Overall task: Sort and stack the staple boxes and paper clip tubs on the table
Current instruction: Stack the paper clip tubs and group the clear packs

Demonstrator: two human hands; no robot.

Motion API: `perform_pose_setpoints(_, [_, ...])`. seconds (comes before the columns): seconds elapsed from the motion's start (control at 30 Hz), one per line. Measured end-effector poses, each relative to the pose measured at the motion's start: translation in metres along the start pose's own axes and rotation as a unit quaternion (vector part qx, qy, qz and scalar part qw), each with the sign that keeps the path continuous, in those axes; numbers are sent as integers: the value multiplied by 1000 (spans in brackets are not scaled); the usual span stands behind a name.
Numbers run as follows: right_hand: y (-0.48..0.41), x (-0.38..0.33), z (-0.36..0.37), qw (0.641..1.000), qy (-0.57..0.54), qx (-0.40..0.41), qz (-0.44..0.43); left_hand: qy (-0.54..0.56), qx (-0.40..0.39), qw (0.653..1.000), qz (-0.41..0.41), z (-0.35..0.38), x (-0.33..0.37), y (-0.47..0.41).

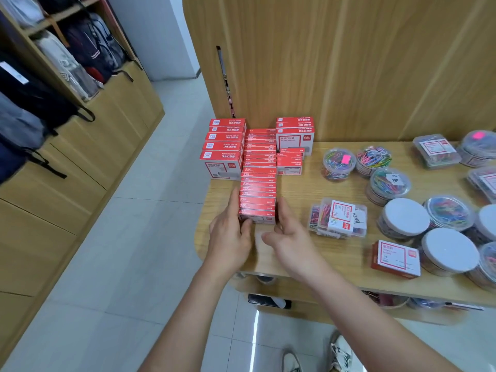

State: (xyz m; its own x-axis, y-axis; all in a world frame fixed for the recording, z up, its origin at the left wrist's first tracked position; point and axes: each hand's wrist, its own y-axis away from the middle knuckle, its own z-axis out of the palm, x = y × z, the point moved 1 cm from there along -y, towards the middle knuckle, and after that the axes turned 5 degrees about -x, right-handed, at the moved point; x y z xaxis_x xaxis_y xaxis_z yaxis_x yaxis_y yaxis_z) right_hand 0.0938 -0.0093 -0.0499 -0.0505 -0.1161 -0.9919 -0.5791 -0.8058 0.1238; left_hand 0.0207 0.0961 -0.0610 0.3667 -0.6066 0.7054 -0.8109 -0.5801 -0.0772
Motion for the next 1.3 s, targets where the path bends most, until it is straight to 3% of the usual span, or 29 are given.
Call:
perform_pose_setpoints(0.13, [-9,-6,-3,999,-19,38,11,-3,-22,1000,3,0,1,-4])
perform_pose_setpoints(0.43, [-6,-15,7,999,7,21,-29,29,-32,999,-1,-1,1,-5])
perform_pose_setpoints(0.73, [40,-47,-40,989,131,23,-67,25,-5,997,-74,-16,2,1])
perform_pose_setpoints(0.87, [63,-60,-92,962,222,115,-106,20,77,997,10,-30,22,10])
perform_pose_setpoints(1.0, [76,-66,-138,927,325,161,-89,9,101,990,95,-33,50,9])
perform_pose_setpoints(1.13, [84,-63,-176,890,430,148,-35,13,40,985,169,-16,85,1])
perform_pose_setpoints(1.3, [88,-59,-220,874,455,170,-6,-20,-54,973,223,16,125,-25])
